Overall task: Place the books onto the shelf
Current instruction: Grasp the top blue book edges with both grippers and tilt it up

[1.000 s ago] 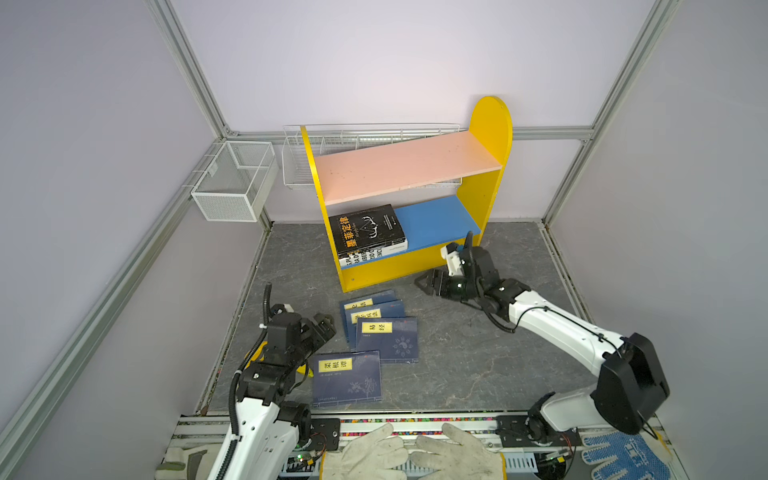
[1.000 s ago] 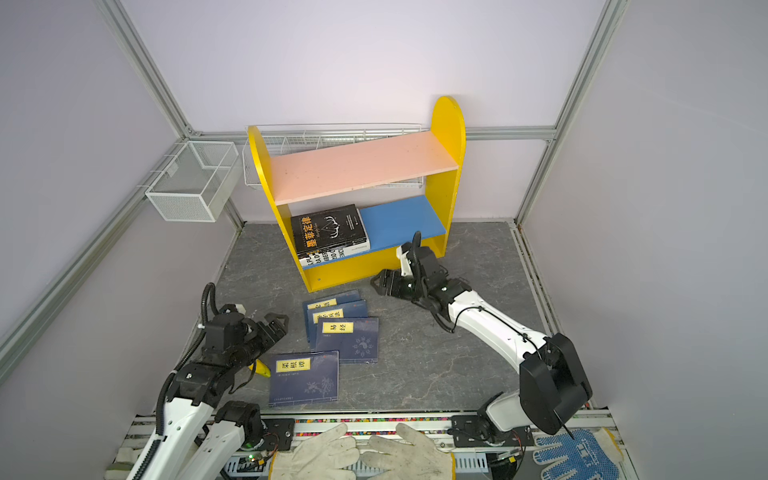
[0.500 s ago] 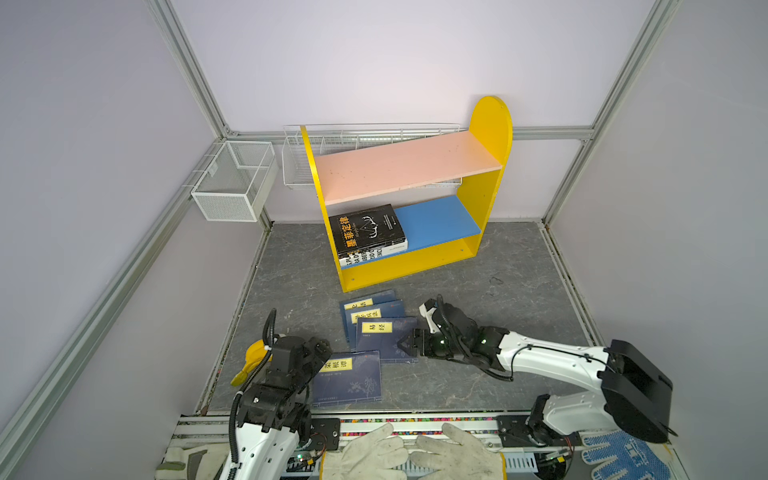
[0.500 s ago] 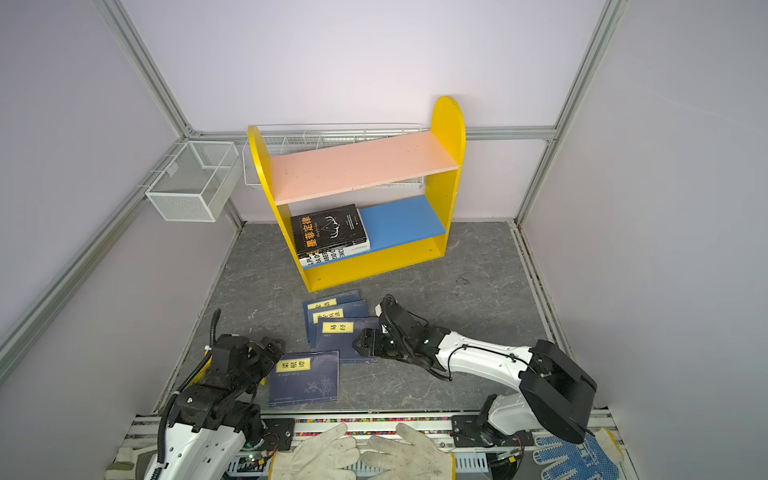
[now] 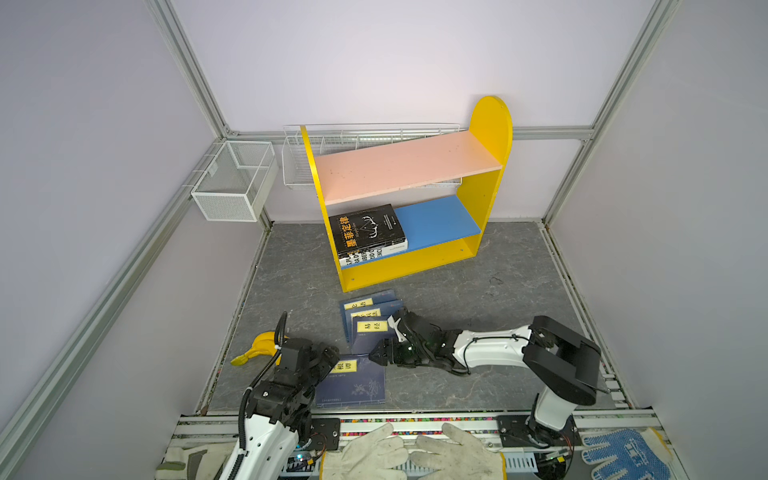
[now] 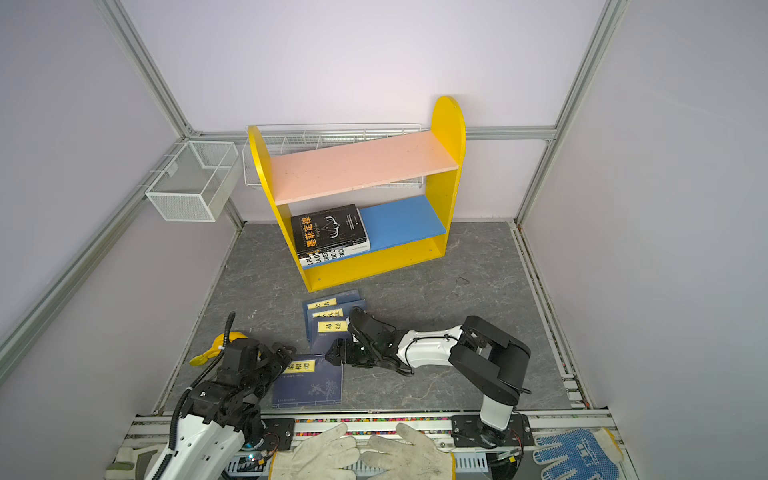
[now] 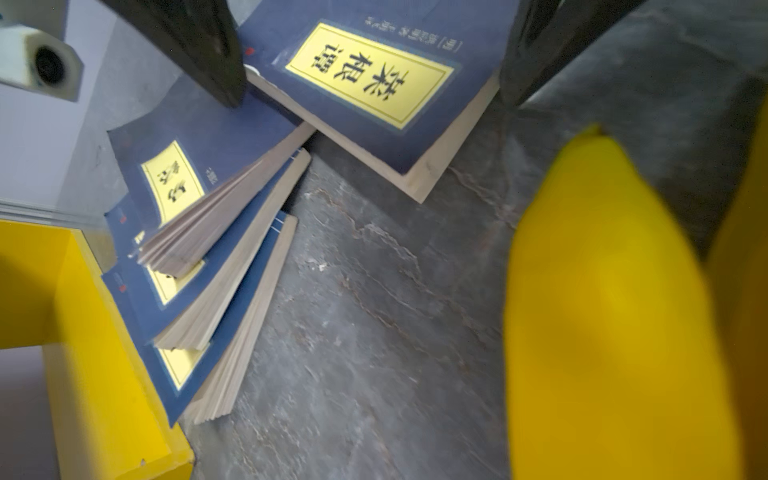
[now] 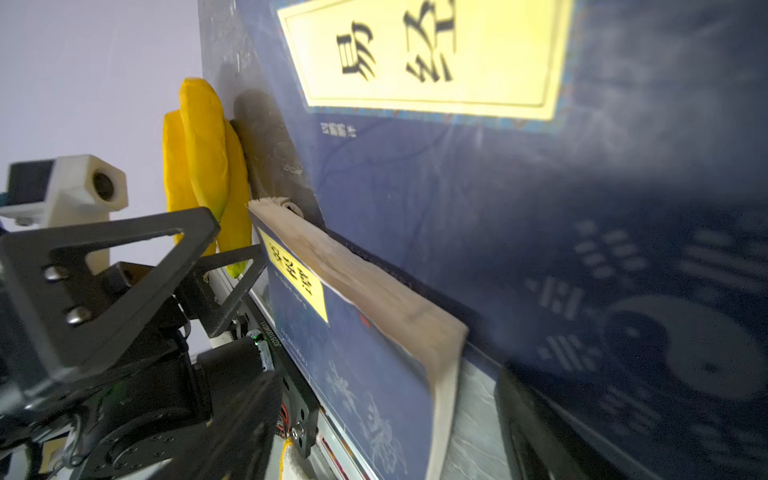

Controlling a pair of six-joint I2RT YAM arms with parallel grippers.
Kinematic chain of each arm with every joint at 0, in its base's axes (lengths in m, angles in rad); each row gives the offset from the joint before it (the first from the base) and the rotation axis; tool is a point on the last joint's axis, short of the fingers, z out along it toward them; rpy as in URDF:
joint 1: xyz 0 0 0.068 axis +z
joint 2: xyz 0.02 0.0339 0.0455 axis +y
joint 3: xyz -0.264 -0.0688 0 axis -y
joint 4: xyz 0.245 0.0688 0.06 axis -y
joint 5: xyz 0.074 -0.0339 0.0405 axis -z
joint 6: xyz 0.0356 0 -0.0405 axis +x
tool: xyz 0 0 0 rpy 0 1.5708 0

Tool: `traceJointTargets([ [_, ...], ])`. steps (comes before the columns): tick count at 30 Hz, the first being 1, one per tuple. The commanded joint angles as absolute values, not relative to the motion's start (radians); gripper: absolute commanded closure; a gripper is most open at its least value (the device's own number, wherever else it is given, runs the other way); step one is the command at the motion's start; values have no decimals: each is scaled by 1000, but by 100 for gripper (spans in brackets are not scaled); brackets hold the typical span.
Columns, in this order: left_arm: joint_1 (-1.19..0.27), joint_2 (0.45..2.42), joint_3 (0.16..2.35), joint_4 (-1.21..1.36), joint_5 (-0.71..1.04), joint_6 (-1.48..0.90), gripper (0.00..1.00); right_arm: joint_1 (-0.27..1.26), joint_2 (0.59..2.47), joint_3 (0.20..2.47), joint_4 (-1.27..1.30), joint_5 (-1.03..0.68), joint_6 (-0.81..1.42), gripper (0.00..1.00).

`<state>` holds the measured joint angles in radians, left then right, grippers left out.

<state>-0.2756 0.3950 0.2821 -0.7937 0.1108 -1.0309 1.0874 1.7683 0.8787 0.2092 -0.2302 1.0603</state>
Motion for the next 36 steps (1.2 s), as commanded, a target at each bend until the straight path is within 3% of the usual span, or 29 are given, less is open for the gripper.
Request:
traceJointTargets([
  [1, -298, 414, 264, -724, 160, -1070, 5, 1110, 1817, 952, 126, -251, 1035, 18],
  [7, -315, 445, 276, -677, 166, -1076, 5, 1114, 1858, 984, 118, -280, 1026, 30],
  [12, -316, 448, 294, -661, 168, -1075, 5, 1114, 1830, 1004, 46, -227, 985, 65],
  [16, -316, 456, 326, -645, 160, -1071, 5, 1100, 1766, 1015, -15, -183, 933, 80],
  [20, -315, 504, 414, -613, 142, -1002, 4, 1052, 1673, 1015, -48, -205, 884, 88],
  [25, -315, 604, 510, -489, 193, -890, 2, 919, 1565, 997, -35, -339, 875, 89],
  [30, -315, 771, 594, -404, 424, -731, 0, 768, 1479, 1044, -84, -524, 810, 89],
  [36, -314, 954, 604, -162, 687, -710, 0, 632, 1436, 1143, -214, -689, 700, 90],
])
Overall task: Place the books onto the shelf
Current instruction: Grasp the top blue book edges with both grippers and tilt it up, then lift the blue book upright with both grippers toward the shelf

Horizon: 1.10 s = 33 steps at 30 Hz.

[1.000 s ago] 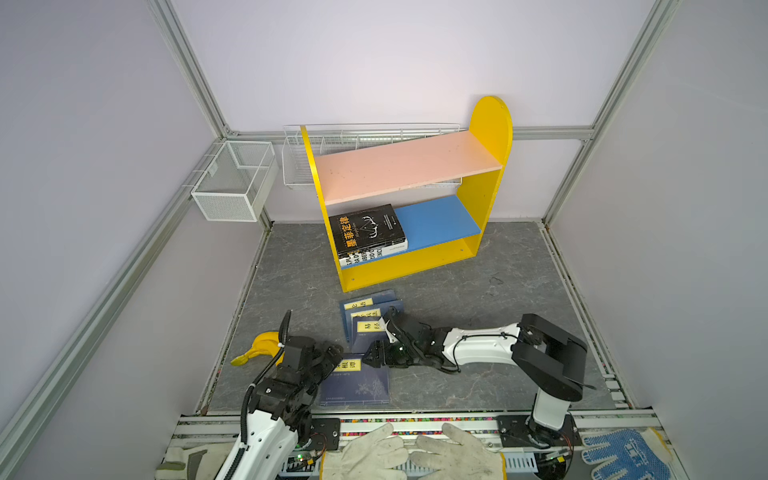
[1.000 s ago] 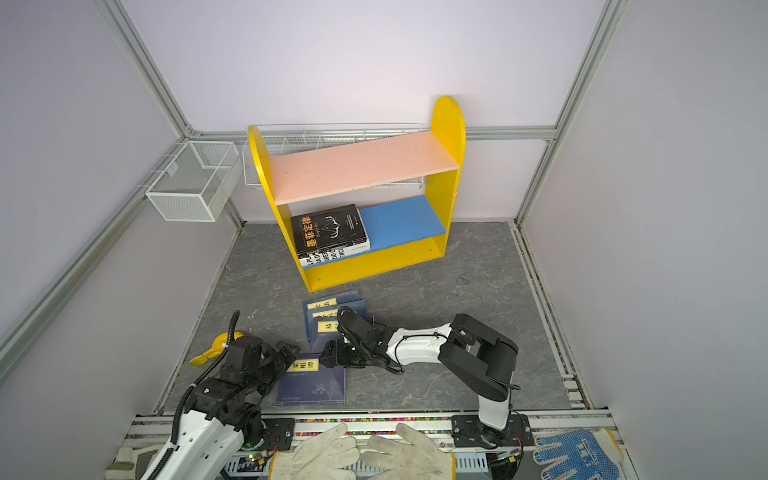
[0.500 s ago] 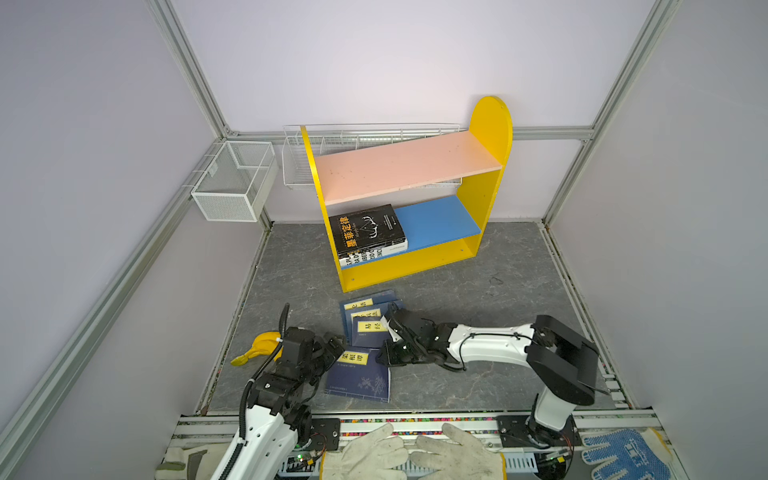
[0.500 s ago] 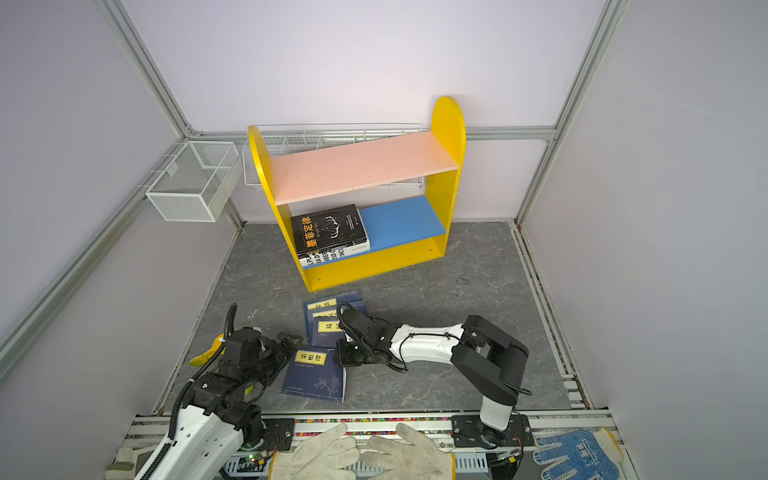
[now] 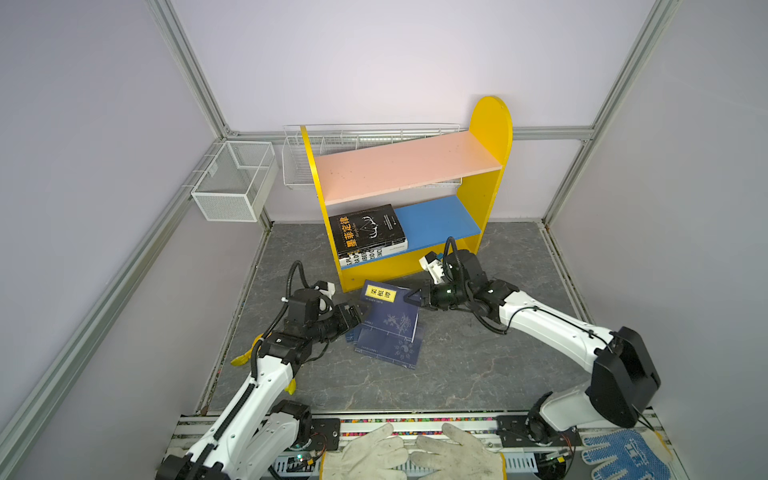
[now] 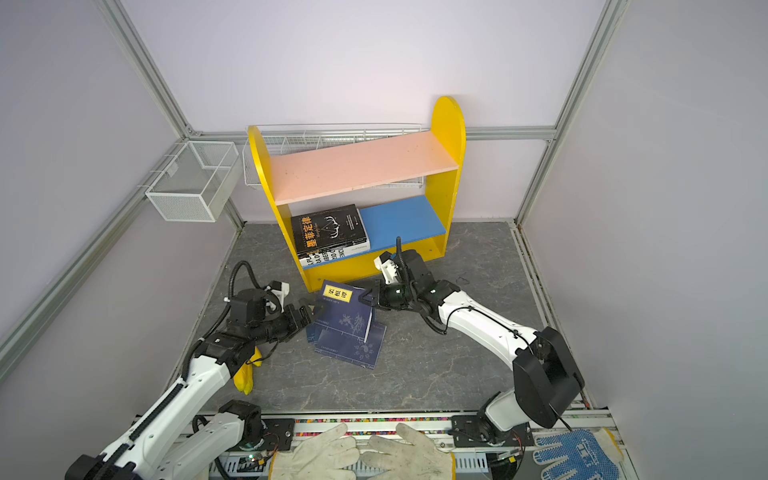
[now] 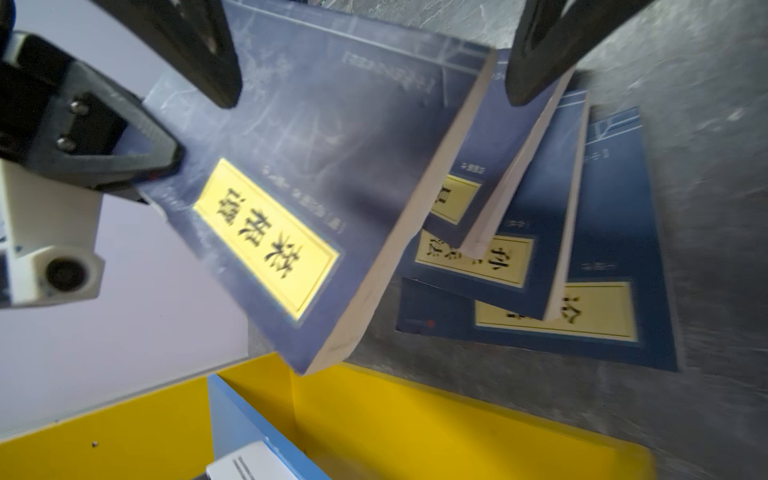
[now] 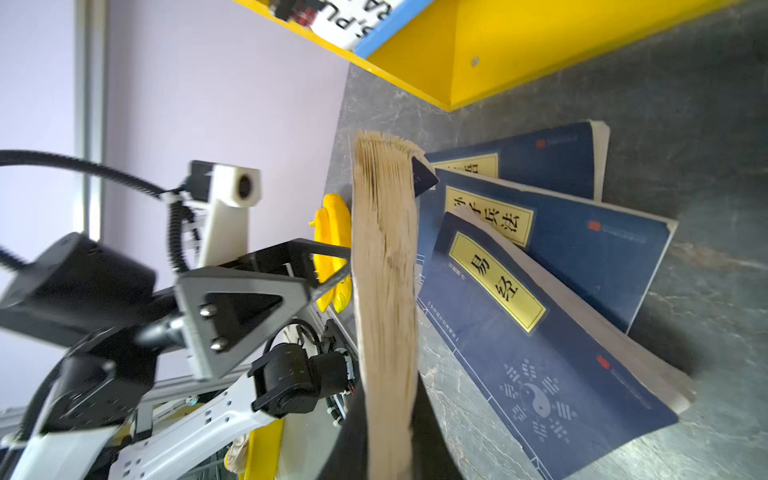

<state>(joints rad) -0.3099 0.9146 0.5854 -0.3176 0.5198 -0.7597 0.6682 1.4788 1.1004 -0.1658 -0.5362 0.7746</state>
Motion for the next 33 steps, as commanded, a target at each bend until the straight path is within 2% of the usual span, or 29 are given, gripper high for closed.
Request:
traceJointTargets([
  [1, -315, 978, 609, -135, 707, -710, 0, 615, 1433, 1148, -206, -723, 700, 90],
  [5, -315, 1066, 647, -51, 763, -681, 1, 560, 1451, 1174, -187, -842, 696, 90],
  [8, -316, 1093, 640, 129, 827, -725, 2, 527, 1478, 1183, -183, -919, 689, 90],
  [12, -315, 1122, 649, 337, 891, -803, 7, 489, 1507, 1196, -175, -981, 678, 90],
  [15, -316, 1154, 682, 367, 913, -799, 14, 472, 1544, 1238, -178, -1027, 668, 90],
  [19, -315, 1196, 723, 369, 931, -791, 27, 460, 1604, 1321, -234, -1059, 618, 90],
  [24, -315, 1222, 754, 360, 932, -785, 59, 448, 1669, 1396, -285, -1052, 570, 89],
  [26, -315, 1221, 764, 333, 920, -768, 63, 439, 1685, 1402, -291, -1029, 568, 87],
  [30, -316, 1202, 787, 253, 869, -730, 82, 410, 1688, 1382, -284, -954, 580, 71],
  [31, -316, 1197, 794, 234, 854, -724, 86, 404, 1679, 1368, -269, -940, 590, 62],
  [33, -316, 1182, 807, 202, 826, -712, 89, 390, 1658, 1329, -220, -920, 621, 42],
])
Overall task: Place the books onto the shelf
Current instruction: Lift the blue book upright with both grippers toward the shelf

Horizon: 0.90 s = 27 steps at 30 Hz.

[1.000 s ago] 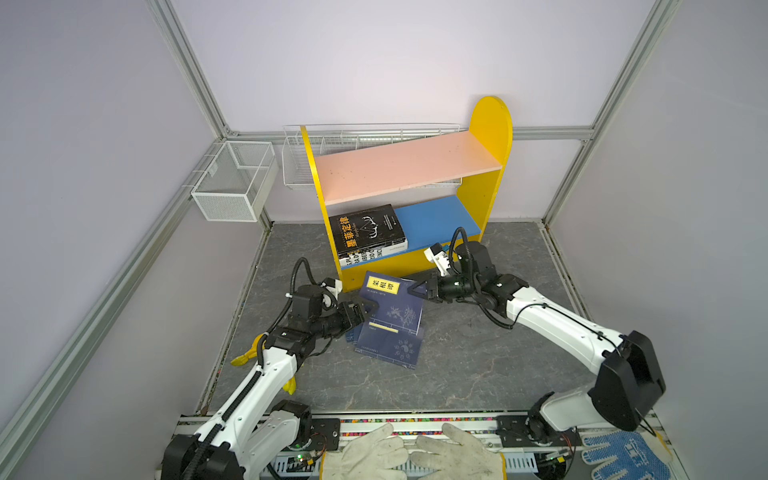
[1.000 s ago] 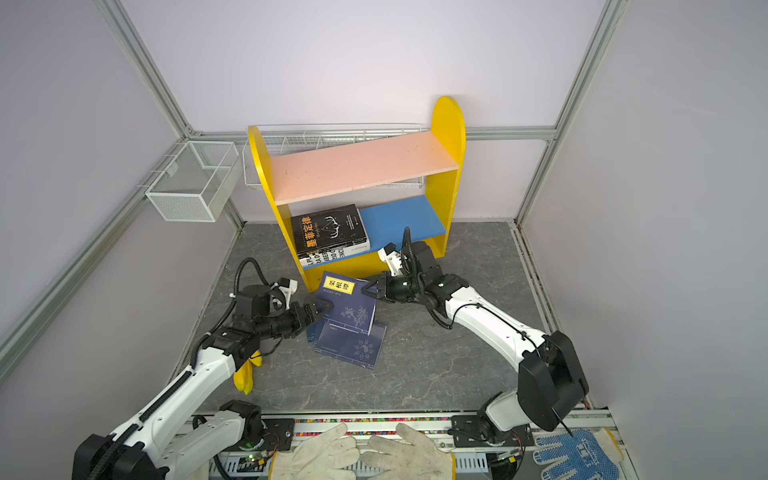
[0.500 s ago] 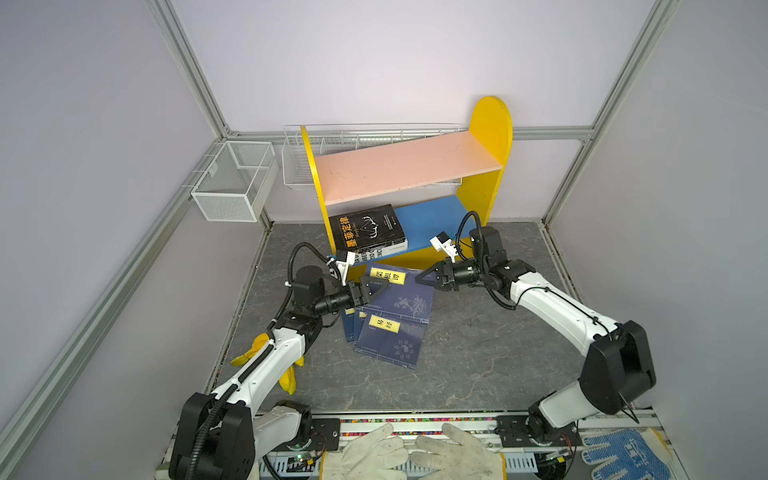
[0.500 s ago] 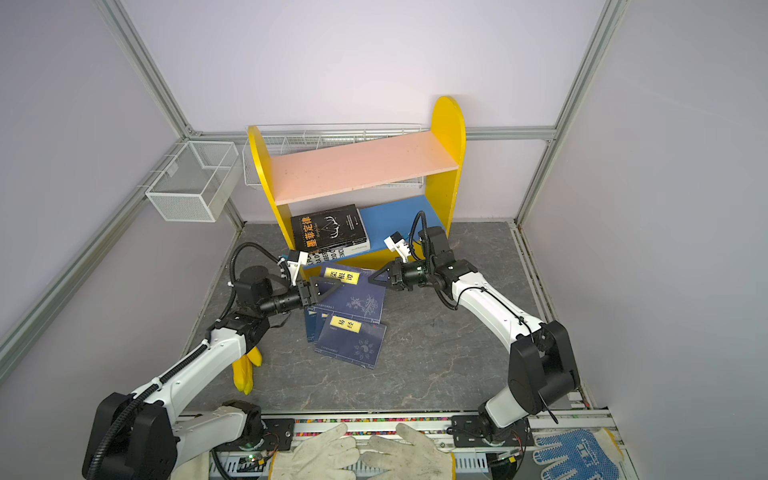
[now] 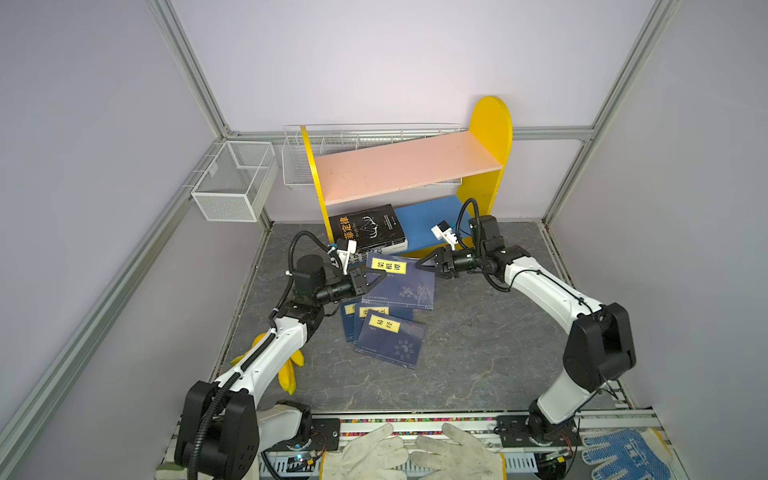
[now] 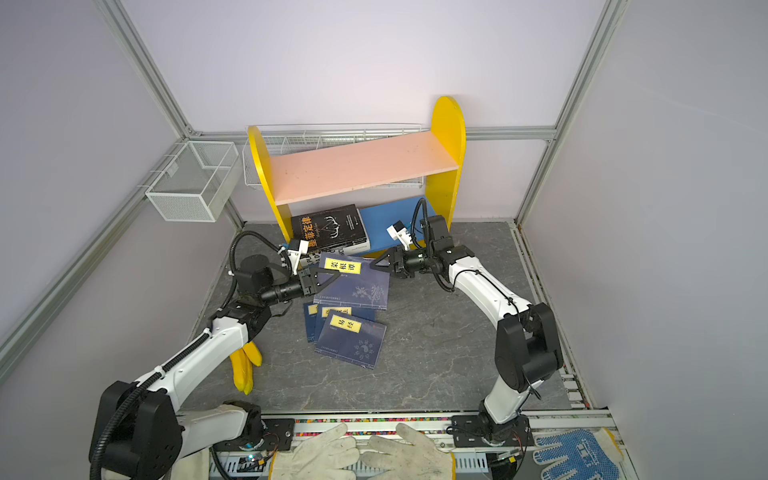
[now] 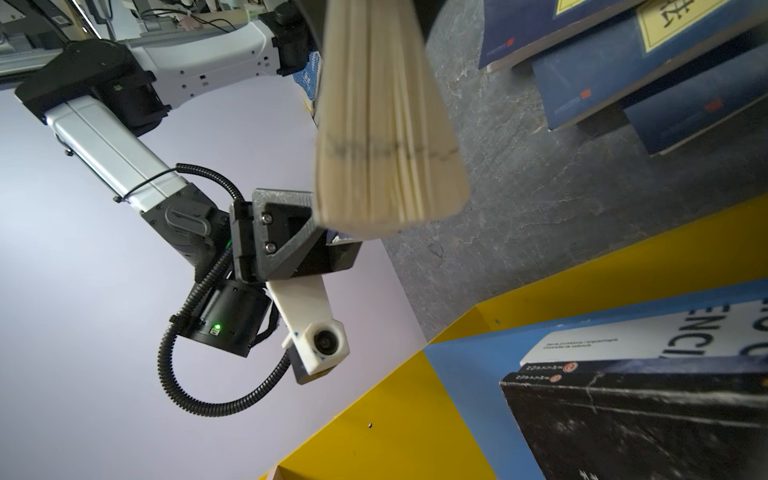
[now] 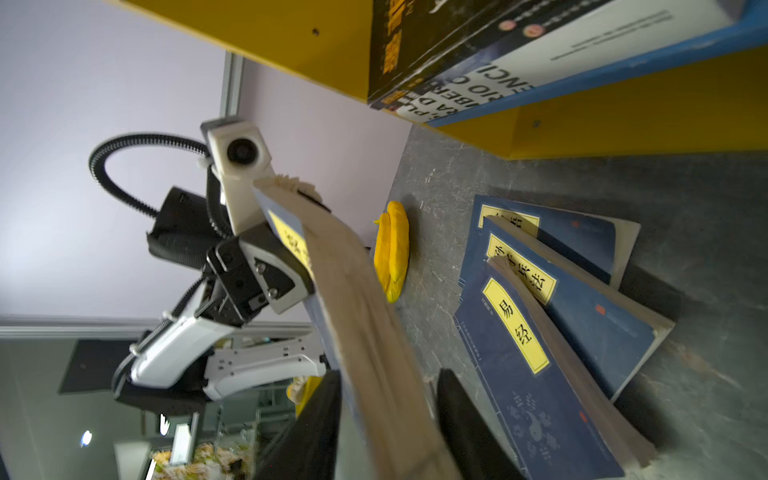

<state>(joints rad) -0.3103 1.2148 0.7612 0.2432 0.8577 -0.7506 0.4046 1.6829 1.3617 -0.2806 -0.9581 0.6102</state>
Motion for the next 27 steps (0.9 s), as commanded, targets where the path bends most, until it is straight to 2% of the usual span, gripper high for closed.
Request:
traceJointTargets([
  [1, -315, 1174, 814, 186, 809, -706, 93, 382, 1643, 1308, -202, -907, 636, 32],
  [4, -313, 1153, 834, 160, 767, -700, 99, 359, 1596, 1235, -150, -882, 673, 24],
  [8, -312, 1136, 862, 165, 727, -716, 100, 353, 1540, 1132, -44, -897, 744, 17],
  [11, -311, 1136, 885, 188, 711, -734, 100, 360, 1504, 1037, 149, -923, 869, 10],
  [13, -310, 1140, 901, 193, 699, -739, 100, 368, 1488, 994, 261, -947, 933, 9],
  [16, -309, 1150, 916, 207, 699, -752, 100, 380, 1469, 988, 291, -952, 934, 10],
  [19, -308, 1163, 912, 265, 712, -796, 100, 393, 1463, 995, 308, -945, 936, 13],
  [22, -307, 1175, 912, 314, 721, -834, 100, 410, 1479, 1005, 356, -951, 965, 20],
  [24, -308, 1179, 915, 324, 722, -842, 100, 424, 1494, 1010, 387, -955, 985, 28],
  [27, -307, 1177, 919, 320, 708, -841, 100, 441, 1521, 1012, 449, -956, 1030, 47],
])
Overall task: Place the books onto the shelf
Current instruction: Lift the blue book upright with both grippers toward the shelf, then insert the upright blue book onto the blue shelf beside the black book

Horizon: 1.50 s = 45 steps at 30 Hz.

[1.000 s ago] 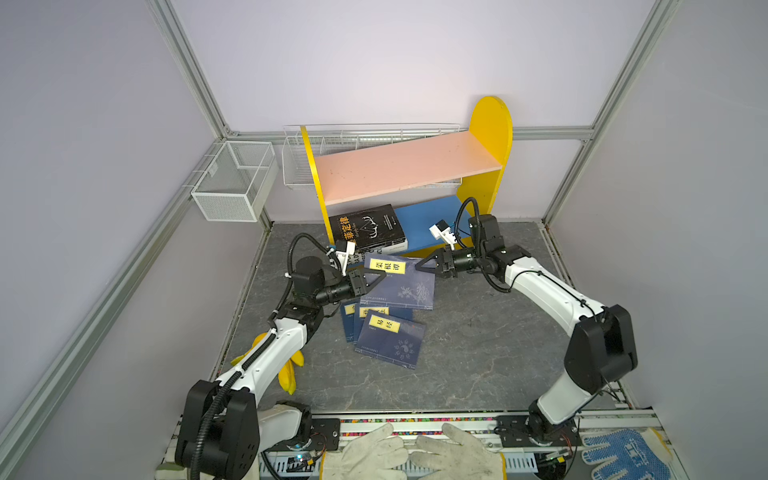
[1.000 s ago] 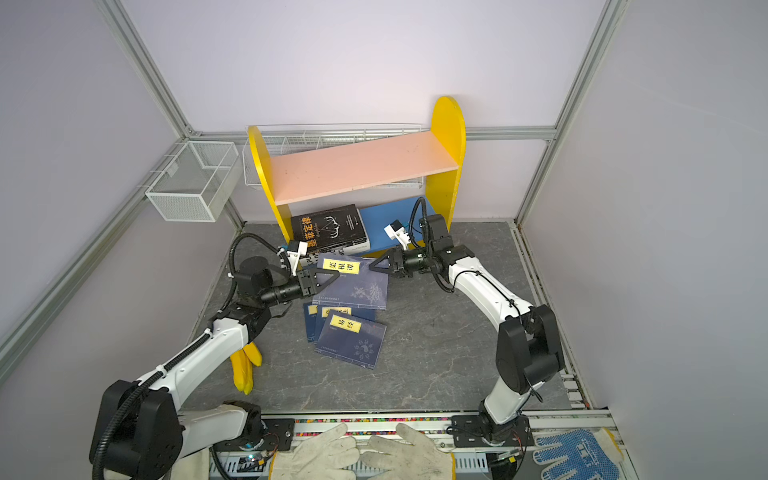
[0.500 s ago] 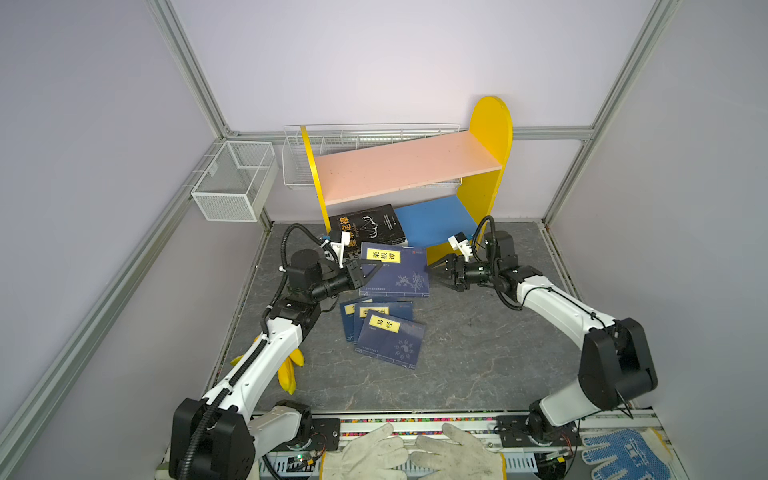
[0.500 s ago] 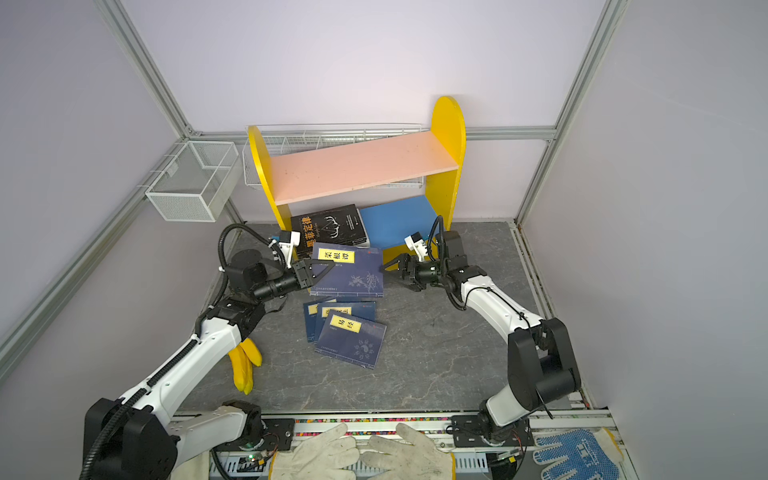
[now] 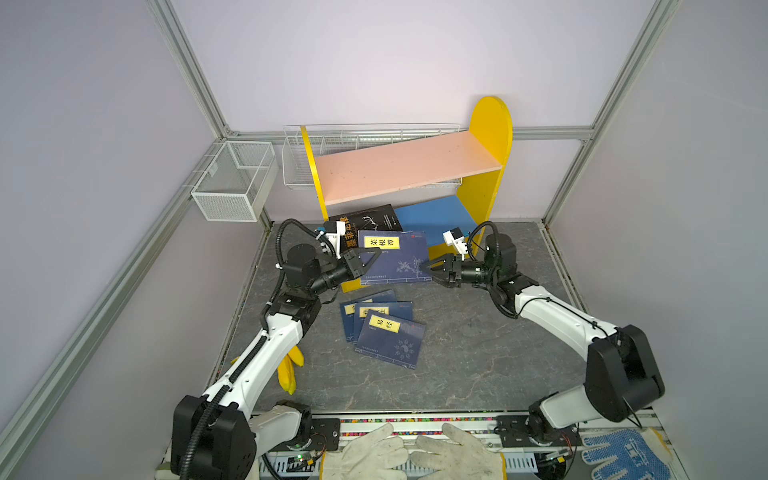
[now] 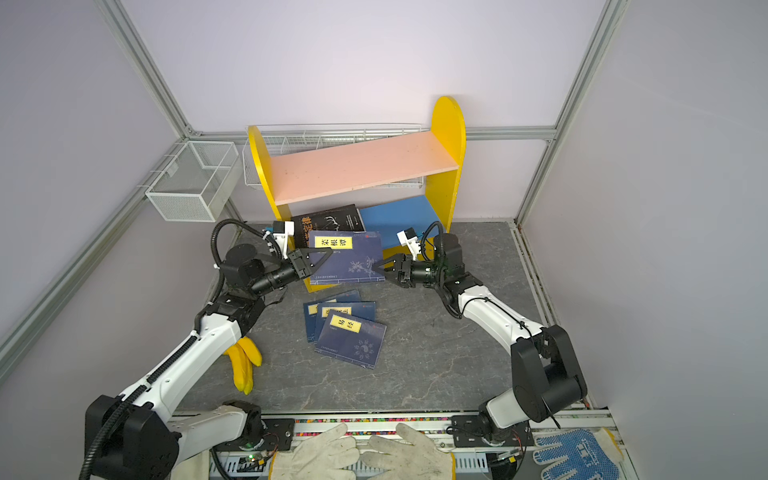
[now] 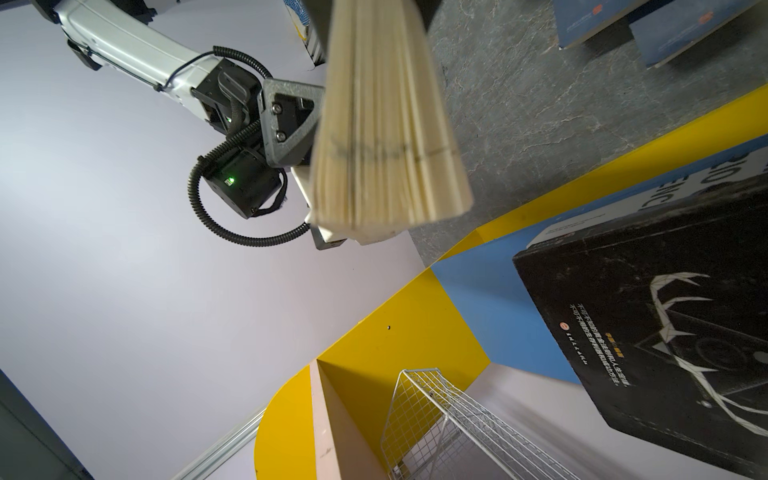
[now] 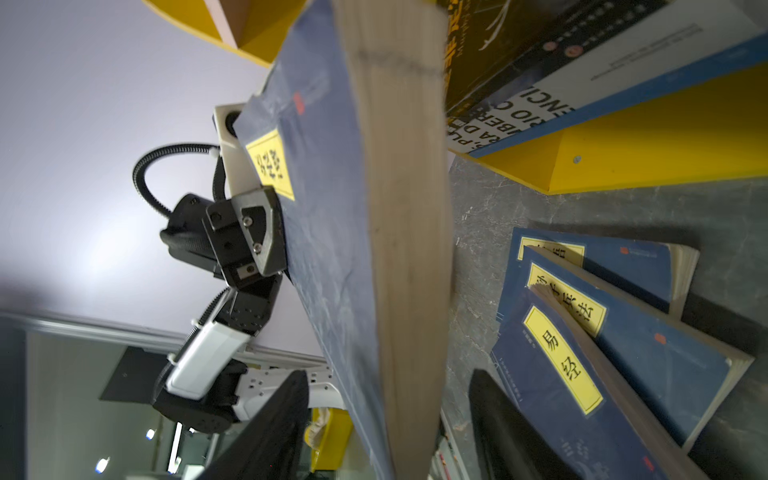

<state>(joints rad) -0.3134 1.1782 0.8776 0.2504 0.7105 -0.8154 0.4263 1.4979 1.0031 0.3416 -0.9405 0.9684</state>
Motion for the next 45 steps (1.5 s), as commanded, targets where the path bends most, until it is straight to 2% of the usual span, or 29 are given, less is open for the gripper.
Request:
traceJointTargets([
  [1, -306, 1176, 920, 315, 703, -839, 100, 443, 1527, 1007, 477, -953, 1049, 53],
  [3, -305, 1174, 921, 309, 698, -835, 100, 446, 1538, 999, 530, -945, 1087, 61],
  [7, -303, 1172, 930, 291, 675, -816, 100, 449, 1561, 1001, 586, -937, 1114, 85],
  [11, -295, 1186, 969, 256, 662, -796, 100, 443, 1587, 1053, 539, -911, 1074, 92],
  [13, -291, 1191, 997, 211, 640, -774, 99, 442, 1597, 1110, 443, -886, 996, 93],
  [15, -288, 1193, 1032, 142, 604, -738, 88, 440, 1615, 1178, 334, -853, 908, 93],
  [18, -279, 1187, 1075, 62, 558, -696, 51, 436, 1660, 1256, 290, -814, 838, 93],
  [21, -261, 1158, 1100, -16, 486, -670, 28, 429, 1733, 1341, 279, -804, 809, 93],
  [28, -171, 1034, 1120, -273, 347, -568, 14, 424, 1873, 1540, 148, -833, 689, 93],
  [34, -159, 940, 1086, -406, 230, -466, 5, 418, 1931, 1628, 109, -838, 660, 93],
  [40, -155, 947, 1036, -420, 191, -443, 0, 418, 2007, 1727, 101, -887, 665, 93],
  [45, -155, 990, 1029, -391, 199, -423, 1, 420, 2099, 1855, 23, -916, 654, 92],
])
